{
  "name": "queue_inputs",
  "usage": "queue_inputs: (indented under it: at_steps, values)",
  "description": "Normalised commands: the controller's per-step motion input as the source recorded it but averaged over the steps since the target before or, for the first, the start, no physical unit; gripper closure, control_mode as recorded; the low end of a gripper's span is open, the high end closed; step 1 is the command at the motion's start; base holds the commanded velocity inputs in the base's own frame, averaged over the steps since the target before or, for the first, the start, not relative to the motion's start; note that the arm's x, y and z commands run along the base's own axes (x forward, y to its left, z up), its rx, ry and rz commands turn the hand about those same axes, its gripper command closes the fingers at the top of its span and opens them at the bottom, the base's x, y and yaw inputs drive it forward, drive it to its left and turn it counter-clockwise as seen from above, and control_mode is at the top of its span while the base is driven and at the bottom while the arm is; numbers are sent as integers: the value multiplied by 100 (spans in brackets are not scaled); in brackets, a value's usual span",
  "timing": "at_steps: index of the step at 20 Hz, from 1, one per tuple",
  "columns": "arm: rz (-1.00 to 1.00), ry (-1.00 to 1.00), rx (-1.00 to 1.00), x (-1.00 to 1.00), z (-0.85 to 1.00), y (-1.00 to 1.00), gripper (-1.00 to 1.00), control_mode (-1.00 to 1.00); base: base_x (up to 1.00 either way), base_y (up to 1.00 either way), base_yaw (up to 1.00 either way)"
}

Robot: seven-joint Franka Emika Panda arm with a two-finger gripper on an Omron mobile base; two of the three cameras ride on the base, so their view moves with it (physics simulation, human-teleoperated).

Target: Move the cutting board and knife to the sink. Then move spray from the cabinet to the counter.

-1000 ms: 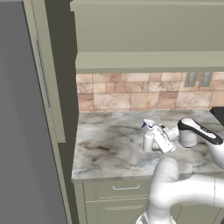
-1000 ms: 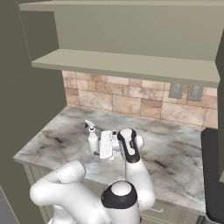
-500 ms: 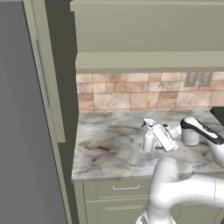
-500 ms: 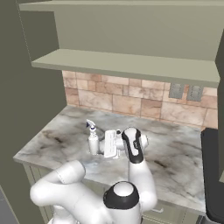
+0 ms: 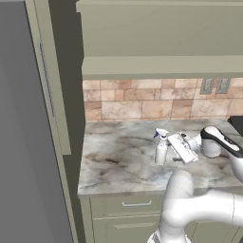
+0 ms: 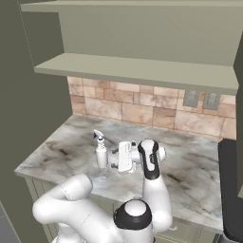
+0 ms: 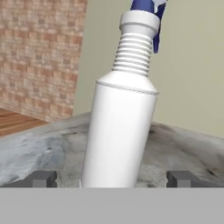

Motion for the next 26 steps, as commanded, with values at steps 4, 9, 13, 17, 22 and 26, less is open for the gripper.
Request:
queue_inputs:
  at_steps: [4,9,13,17,22,26]
  values:
    - [-13,0,0,-3,0,-22,-100,-100,0,0,0]
    - [-21,0,-3,-7,0,-22,-100,-100,0,0,0]
    - [-28,6,-3,-10,10,-17,-100,-100,0,0,0]
    - [-19,6,-8,-23,14,-24,-100,-100,0,0,0]
    - [-21,4,-11,-29,20,-19,-100,-100,0,0,0]
    - [-18,5,-21,-31,30,-11,-100,-100,0,0,0]
